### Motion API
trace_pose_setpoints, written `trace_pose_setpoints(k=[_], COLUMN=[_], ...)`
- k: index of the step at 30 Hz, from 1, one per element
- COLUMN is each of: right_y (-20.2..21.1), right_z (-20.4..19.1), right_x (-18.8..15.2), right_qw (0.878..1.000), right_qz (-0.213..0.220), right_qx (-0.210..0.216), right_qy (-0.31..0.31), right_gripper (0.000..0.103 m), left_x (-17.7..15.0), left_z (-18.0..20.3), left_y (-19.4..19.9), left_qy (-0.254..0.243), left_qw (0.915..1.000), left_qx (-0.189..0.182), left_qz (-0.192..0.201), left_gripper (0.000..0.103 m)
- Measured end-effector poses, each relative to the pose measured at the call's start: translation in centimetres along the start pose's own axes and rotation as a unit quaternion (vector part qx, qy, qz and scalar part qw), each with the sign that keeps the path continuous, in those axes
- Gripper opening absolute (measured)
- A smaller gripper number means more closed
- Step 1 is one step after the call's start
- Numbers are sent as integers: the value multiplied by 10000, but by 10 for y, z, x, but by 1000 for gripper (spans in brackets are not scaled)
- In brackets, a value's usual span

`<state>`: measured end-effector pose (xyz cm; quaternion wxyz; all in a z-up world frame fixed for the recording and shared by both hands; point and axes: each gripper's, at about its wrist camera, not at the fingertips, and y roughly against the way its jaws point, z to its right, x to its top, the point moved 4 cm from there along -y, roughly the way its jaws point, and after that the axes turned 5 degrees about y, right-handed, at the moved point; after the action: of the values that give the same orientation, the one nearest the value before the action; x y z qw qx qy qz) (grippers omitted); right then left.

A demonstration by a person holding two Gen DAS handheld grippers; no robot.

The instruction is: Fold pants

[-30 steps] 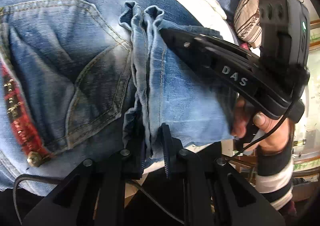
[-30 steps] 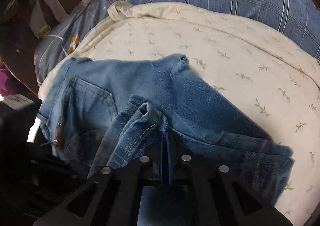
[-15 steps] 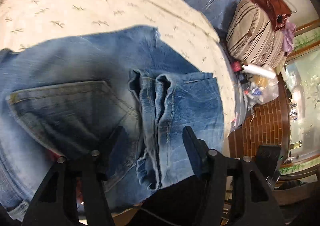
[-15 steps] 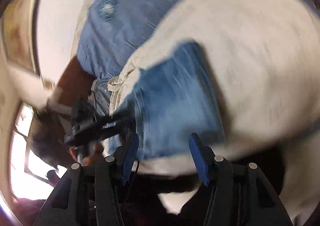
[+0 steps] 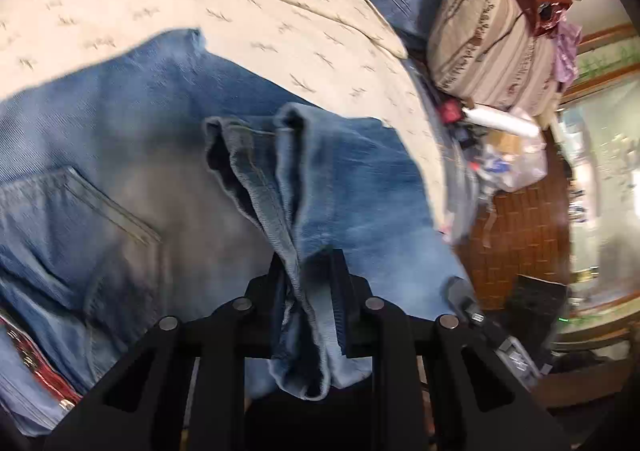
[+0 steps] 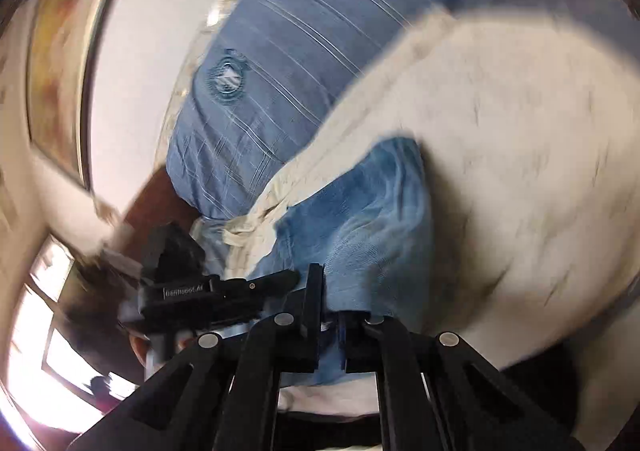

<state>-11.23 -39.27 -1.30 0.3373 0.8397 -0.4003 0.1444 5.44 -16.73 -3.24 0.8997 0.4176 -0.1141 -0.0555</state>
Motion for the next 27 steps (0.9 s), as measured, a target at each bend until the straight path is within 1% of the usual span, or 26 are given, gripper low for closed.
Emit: trace_pose_setpoints(k=[2, 3, 4, 5, 6, 7, 8, 9, 10, 11, 12, 13, 14, 15, 16, 17, 18, 19, 21, 23, 24, 25, 26, 27], right_y=[-22, -39, -45, -47, -43, -38, -32, -18, -6, 8, 21, 26, 29, 26, 18, 13, 1, -9, -40, -62, -78, -92, -98, -97], right_z=[15, 28, 35, 41, 43, 42, 38, 27, 16, 4, -5, -9, -12, -13, -12, -8, -7, -3, 8, 26, 33, 37, 35, 21], right_x=[-16, -31, -39, -45, -48, -49, -49, -46, -43, -36, -27, -16, -3, 7, 22, 31, 44, 55, 77, 89, 94, 95, 96, 99], right_qw=[9983, 9948, 9923, 9908, 9903, 9887, 9874, 9890, 9910, 9927, 9949, 9969, 9983, 9989, 9991, 9989, 9983, 9975, 9950, 9921, 9898, 9879, 9858, 9832], right_qz=[-489, -874, -1067, -1109, -1066, -1149, -1281, -1331, -1290, -1192, -982, -723, -443, -282, -160, -113, -69, -25, -85, -200, -353, -564, -701, -552], right_qx=[-15, -165, -252, -307, -184, -57, -15, 15, 77, 151, 184, 208, 245, 198, 14, -79, -174, -332, -703, -975, -1140, -1182, -1170, -1119], right_qy=[-323, -503, -578, -706, -877, -960, -932, -649, -342, -31, 161, 231, 283, 331, 395, 453, 549, 617, 705, 761, 783, 830, 977, 1333], right_gripper=[7, 10, 12, 15, 14, 21, 28, 30, 30, 32, 35, 47, 57, 57, 57, 57, 57, 57, 57, 57, 57, 36, 18, 18], left_x=[-2, -4, -5, -6, -8, -9, -11, -13, -14, -13, -10, -6, -1, 8, 13, 18, 21, 23, 24, 26, 29, 30, 31, 31], left_z=[-20, -33, -38, -43, -47, -48, -49, -48, -46, -42, -37, -32, -27, -20, -16, -14, -13, -12, -13, -9, -8, -1, 1, 4], left_y=[-15, -22, -19, -12, -7, 0, 6, 18, 26, 34, 42, 46, 48, 44, 40, 34, 23, 15, 4, -2, -7, -15, -19, -21], left_qy=[178, 310, 364, 410, 373, 244, 121, -47, -162, -258, -349, -405, -464, -523, -558, -571, -507, -461, -357, -338, -344, -362, -372, -362], left_qw=[9985, 9979, 9984, 9984, 9985, 9990, 9992, 9994, 9996, 9995, 9992, 9986, 9979, 9968, 9964, 9963, 9971, 9976, 9981, 9975, 9966, 9962, 9962, 9971], left_qx=[481, 507, 362, 329, 347, 341, 359, 334, 240, 137, 42, 18, 29, 89, 151, 252, 356, 373, 443, 519, 635, 713, 731, 650], left_qz=[-178, -275, -215, -195, -187, -182, -141, -41, 31, 98, 211, 330, 459, 590, 621, 586, 452, 351, 247, 338, 390, 355, 284, 152], left_gripper=[18, 15, 14, 13, 13, 13, 13, 14, 16, 22, 33, 40, 55, 62, 62, 62, 62, 62, 62, 62, 59, 51, 23, 14])
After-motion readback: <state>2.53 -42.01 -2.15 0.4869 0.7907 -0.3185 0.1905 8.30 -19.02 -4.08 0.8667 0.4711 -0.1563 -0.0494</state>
